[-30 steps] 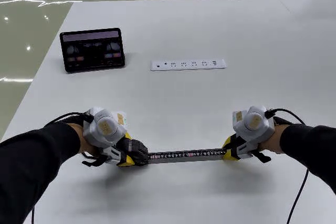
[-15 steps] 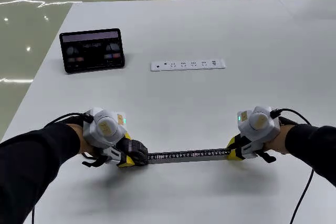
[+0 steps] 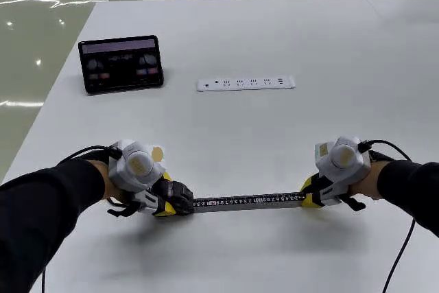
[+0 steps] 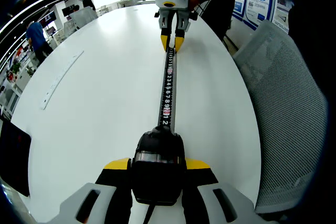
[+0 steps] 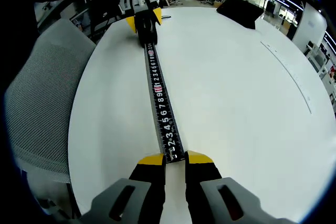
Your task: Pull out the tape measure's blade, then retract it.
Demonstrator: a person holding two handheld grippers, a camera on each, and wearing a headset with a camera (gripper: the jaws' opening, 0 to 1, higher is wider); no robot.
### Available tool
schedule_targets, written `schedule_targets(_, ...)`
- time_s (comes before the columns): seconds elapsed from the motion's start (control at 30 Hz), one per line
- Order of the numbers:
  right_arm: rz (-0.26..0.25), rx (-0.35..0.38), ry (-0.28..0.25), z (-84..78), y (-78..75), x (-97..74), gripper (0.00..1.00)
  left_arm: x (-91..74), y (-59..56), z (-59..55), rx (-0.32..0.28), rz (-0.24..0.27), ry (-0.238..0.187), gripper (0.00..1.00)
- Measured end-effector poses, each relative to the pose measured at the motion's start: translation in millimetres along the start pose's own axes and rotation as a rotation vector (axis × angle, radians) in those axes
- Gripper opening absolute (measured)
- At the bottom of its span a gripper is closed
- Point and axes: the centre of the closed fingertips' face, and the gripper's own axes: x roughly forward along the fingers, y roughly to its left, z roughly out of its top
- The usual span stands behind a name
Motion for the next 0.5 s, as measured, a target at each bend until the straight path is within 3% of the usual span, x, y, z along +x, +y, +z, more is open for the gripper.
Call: schedule_targets(0.5, 0.001, 0.003, 0.001, -1.9, -1.0, -0.7, 0.09, 0.8, 0.2, 0.8, -0.004, 0.002, -0.003, 0.33)
